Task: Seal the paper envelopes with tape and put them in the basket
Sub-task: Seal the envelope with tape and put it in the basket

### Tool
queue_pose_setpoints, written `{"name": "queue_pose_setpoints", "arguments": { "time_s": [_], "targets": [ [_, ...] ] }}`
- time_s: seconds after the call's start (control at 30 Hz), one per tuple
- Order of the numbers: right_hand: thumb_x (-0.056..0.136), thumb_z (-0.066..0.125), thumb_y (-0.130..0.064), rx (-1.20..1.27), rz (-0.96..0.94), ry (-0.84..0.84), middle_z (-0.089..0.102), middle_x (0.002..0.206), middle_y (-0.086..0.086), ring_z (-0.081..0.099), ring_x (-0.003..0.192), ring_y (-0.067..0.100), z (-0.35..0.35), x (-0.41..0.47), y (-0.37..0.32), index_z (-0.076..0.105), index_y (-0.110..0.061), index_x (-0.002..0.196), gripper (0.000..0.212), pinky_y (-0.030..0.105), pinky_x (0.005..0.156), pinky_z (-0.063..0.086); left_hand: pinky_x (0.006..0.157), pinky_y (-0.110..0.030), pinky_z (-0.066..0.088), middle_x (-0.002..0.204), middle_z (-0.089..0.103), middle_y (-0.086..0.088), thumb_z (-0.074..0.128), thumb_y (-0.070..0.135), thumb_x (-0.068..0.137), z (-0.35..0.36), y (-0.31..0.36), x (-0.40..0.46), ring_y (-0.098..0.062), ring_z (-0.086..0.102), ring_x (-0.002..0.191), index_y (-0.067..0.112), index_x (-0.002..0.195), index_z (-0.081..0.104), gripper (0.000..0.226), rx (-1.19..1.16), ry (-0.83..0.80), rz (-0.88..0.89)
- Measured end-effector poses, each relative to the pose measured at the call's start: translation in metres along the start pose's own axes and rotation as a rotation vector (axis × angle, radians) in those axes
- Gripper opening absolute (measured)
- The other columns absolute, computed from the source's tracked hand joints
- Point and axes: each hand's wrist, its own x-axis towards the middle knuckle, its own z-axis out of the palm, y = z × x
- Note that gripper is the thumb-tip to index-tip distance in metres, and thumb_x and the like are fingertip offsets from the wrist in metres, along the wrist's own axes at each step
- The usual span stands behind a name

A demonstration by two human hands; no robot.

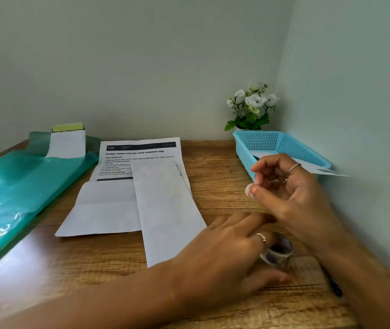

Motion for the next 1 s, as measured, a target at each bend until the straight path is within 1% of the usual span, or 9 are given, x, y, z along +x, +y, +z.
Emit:
{"name": "queue_pose_setpoints", "arguments": {
  "time_s": [0.1,0.17,0.3,0.43,0.53,0.67,0.73,0.87,1.0],
  "targets": [
    [0.08,0.071,-0.006,-0.037,0.001,-0.056,0.059,0.082,-0.004,0.058,0.084,0.013,0.001,-0.001,-0.001,0.059,-0.03,0.094,0.03,0.03,0.084,0.05,0.099,-0.021,0.034,0.135,0.049,0.01,0.037,0.057,0.093,-0.022,-0.011,-0.025,-0.004,0.042,0.122,0.029,0.126,0.053,0.046,0.176,0.029,-0.024],
    [0.08,0.071,-0.004,-0.026,0.008,-0.114,0.059,0.081,-0.003,0.059,0.085,0.014,0.003,0.0,-0.002,0.058,-0.027,0.097,0.031,0.031,0.087,0.05,0.098,-0.021,0.036,0.134,0.049,0.014,0.033,0.058,0.093,-0.039,-0.023,-0.039,0.001,0.042,0.12,0.034,0.12,0.057,0.043,0.186,0.035,-0.116],
    [0.078,0.071,-0.003,0.075,0.079,-0.27,0.057,0.078,-0.003,0.06,0.079,0.016,0.011,0.003,-0.006,0.058,-0.021,0.101,0.032,0.037,0.083,0.055,0.091,-0.011,0.038,0.134,0.046,0.02,0.042,0.051,0.09,-0.061,-0.06,-0.057,0.008,0.04,0.114,0.036,0.118,0.059,0.036,0.116,0.068,-0.356],
    [0.077,0.074,-0.006,-0.065,0.157,-0.476,0.06,0.079,-0.006,0.064,0.083,0.017,0.02,0.008,-0.01,0.057,-0.026,0.104,0.037,0.043,0.084,0.056,0.092,-0.016,0.041,0.132,0.05,0.017,0.049,0.042,0.089,-0.062,-0.084,-0.063,0.0,0.047,0.113,0.033,0.117,0.061,0.031,0.124,0.056,-0.484],
    [0.079,0.073,-0.008,-0.166,0.228,-0.627,0.062,0.085,-0.004,0.065,0.085,0.013,0.026,0.015,-0.014,0.056,-0.032,0.106,0.039,0.037,0.086,0.055,0.091,-0.015,0.04,0.131,0.051,0.018,0.051,0.042,0.089,-0.052,-0.09,-0.064,0.001,0.048,0.11,0.034,0.116,0.061,0.03,0.083,0.057,-0.505],
    [0.082,0.07,-0.008,-0.282,0.243,-0.751,0.062,0.087,-0.004,0.061,0.079,0.004,0.039,0.023,-0.021,0.055,-0.032,0.111,0.041,0.021,0.077,0.052,0.09,-0.014,0.04,0.128,0.052,0.018,0.051,0.042,0.088,-0.048,-0.088,-0.063,0.0,0.049,0.108,0.034,0.116,0.06,0.029,0.028,0.087,-0.484],
    [0.084,0.068,-0.007,-0.315,0.238,-0.794,0.061,0.089,-0.002,0.059,0.078,0.001,0.045,0.024,-0.022,0.054,-0.031,0.113,0.041,0.017,0.078,0.051,0.09,-0.015,0.04,0.127,0.052,0.018,0.051,0.042,0.088,-0.048,-0.087,-0.064,0.001,0.047,0.107,0.036,0.116,0.059,0.029,0.022,0.095,-0.463],
    [0.084,0.068,-0.009,-0.321,0.206,-0.809,0.061,0.089,0.0,0.06,0.082,0.008,0.053,0.024,-0.021,0.054,-0.032,0.113,0.04,0.023,0.083,0.052,0.084,-0.011,0.037,0.129,0.051,0.019,0.044,0.052,0.082,-0.047,-0.083,-0.068,0.003,0.044,0.105,0.037,0.119,0.056,0.041,-0.016,0.055,-0.437],
    [0.082,0.07,-0.01,-0.307,0.17,-0.812,0.061,0.088,0.0,0.061,0.084,0.011,0.05,0.023,-0.019,0.054,-0.032,0.114,0.042,0.028,0.084,0.052,0.089,-0.014,0.034,0.137,0.04,0.024,0.04,0.065,0.073,-0.048,-0.085,-0.066,0.006,0.037,0.111,0.046,0.127,0.042,0.057,-0.059,0.032,-0.471]
  ]
}}
